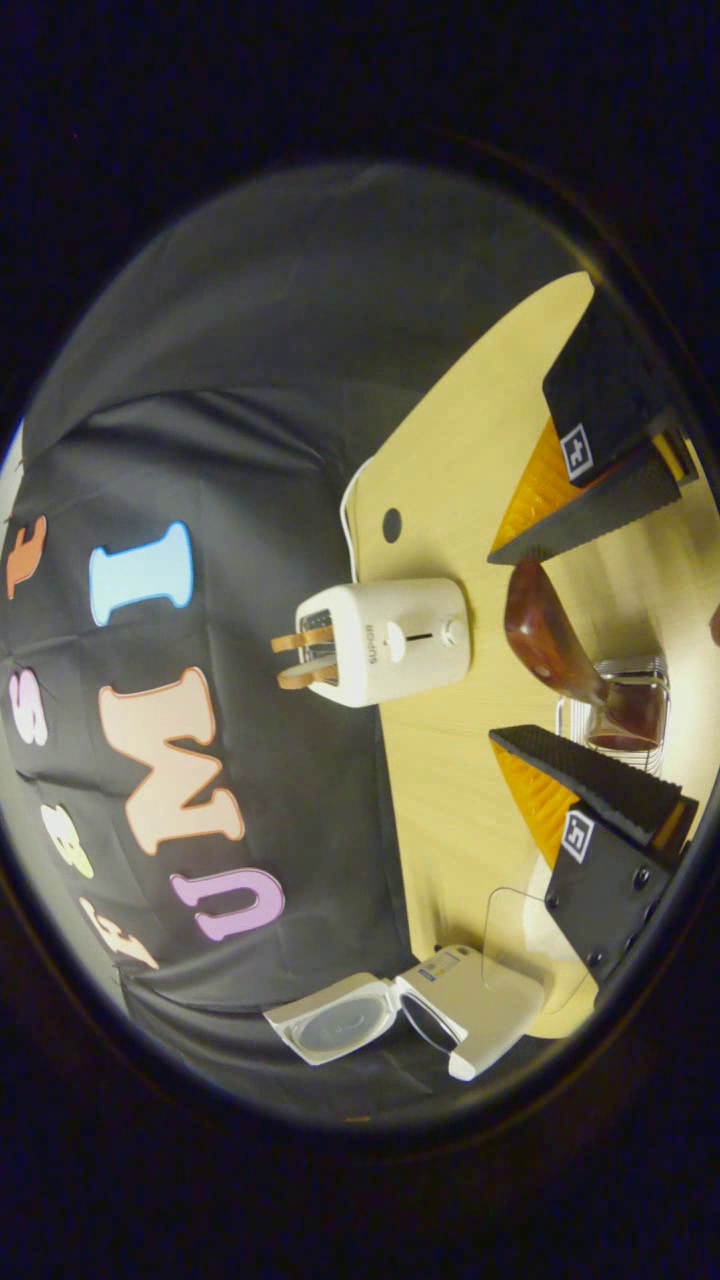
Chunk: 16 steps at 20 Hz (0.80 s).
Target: Close the left gripper, press the button to open the rice cooker; take a wooden spoon from the chopstick holder with the right hand, scoop a spoonful of rice and pour it into the rice cooker, then put the wooden spoon back into the chopstick holder.
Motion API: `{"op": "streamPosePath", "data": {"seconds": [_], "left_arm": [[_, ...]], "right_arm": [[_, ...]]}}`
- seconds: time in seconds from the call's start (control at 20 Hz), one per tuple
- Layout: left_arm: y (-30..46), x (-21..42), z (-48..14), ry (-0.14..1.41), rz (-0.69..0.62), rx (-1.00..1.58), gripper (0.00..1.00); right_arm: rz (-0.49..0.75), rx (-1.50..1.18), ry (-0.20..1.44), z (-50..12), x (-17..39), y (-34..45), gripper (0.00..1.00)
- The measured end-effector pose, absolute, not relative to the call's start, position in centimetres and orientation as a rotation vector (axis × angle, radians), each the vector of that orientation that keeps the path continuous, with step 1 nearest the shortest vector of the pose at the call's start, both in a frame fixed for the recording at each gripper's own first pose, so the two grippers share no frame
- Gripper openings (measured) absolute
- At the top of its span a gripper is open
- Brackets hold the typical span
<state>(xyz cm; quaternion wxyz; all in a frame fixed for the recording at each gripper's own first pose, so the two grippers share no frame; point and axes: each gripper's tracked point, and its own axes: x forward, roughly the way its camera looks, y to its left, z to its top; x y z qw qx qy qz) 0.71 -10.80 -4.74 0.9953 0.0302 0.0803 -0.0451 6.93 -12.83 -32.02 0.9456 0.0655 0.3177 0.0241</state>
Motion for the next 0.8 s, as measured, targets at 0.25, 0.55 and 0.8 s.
{"op": "streamPosePath", "data": {"seconds": [0.25, 0.55, 0.8], "left_arm": [[-10.6, -0.2, -4.4, 0.157, -0.081, 0.075, 0.95], [-10.2, 0.0, -4.4, 0.15, -0.09, 0.043, 0.96], [-8.8, 0.6, -4.2, 0.141, -0.104, 0.034, 0.99]], "right_arm": [[0.09, 0.182, 0.708, -34.1, 6.0, -11.2, 0.89], [0.105, 0.205, 0.71, -34.0, 5.4, -10.1, 0.31], [0.093, 0.186, 0.672, -31.3, 5.0, -8.8, 0.18]]}}
